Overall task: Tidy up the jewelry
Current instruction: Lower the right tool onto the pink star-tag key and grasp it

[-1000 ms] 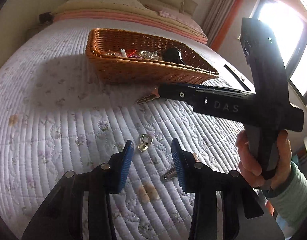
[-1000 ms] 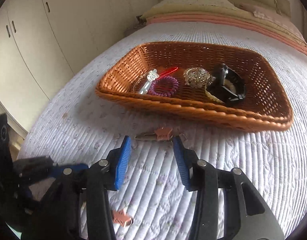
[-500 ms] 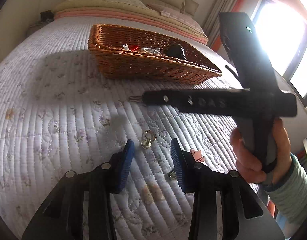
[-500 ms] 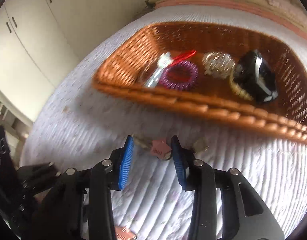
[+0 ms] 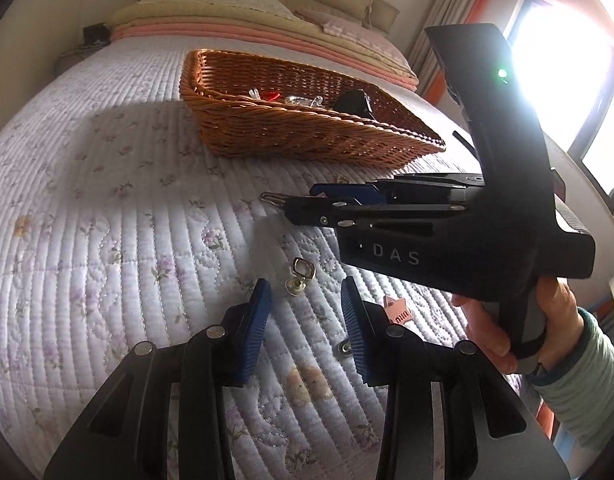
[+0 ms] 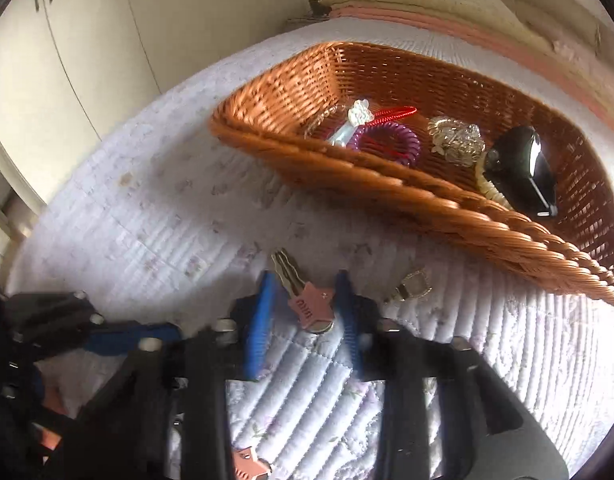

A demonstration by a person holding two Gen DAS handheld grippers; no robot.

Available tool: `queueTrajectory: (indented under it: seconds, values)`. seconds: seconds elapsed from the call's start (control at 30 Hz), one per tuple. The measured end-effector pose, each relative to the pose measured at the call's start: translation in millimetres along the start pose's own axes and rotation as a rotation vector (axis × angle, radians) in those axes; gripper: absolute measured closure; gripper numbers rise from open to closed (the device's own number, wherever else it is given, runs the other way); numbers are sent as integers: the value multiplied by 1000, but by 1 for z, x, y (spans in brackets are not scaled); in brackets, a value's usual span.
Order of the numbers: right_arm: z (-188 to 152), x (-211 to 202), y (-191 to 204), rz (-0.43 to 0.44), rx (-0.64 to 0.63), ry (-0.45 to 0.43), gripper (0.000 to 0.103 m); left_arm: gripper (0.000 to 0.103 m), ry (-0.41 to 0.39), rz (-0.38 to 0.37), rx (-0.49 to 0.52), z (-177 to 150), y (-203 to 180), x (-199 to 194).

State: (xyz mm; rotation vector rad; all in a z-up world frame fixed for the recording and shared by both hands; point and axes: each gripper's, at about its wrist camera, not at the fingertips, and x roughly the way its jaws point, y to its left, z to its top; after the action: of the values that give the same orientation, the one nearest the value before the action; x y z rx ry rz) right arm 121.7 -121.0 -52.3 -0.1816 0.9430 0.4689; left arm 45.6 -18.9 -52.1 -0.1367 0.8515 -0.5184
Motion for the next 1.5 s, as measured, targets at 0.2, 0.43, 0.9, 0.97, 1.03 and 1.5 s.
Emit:
queueTrajectory:
  seconds: [0.2, 0.43, 0.9, 0.97, 1.03, 1.5]
  values:
    - [-20, -19, -13, -8, 28, -3, 83, 68, -2, 10, 13, 0, -4, 0]
    - [-66, -55, -56, -73, 157, -27, 83, 68, 29, 58, 52, 9, -12, 9]
    - [-89, -74, -51, -122, 165, -67, 82, 94, -11, 142, 48, 11, -6, 12]
    - [-93, -77, -53, -106, 169, -76, 81, 94, -21, 144, 50, 9, -8, 12]
    - [-96, -80, -54, -102, 173, -84, 81, 94, -28, 148, 56, 9, -9, 11]
    - [-93, -82, -46, -153, 147, -124, 84, 94, -110, 134, 75, 2, -15, -9]
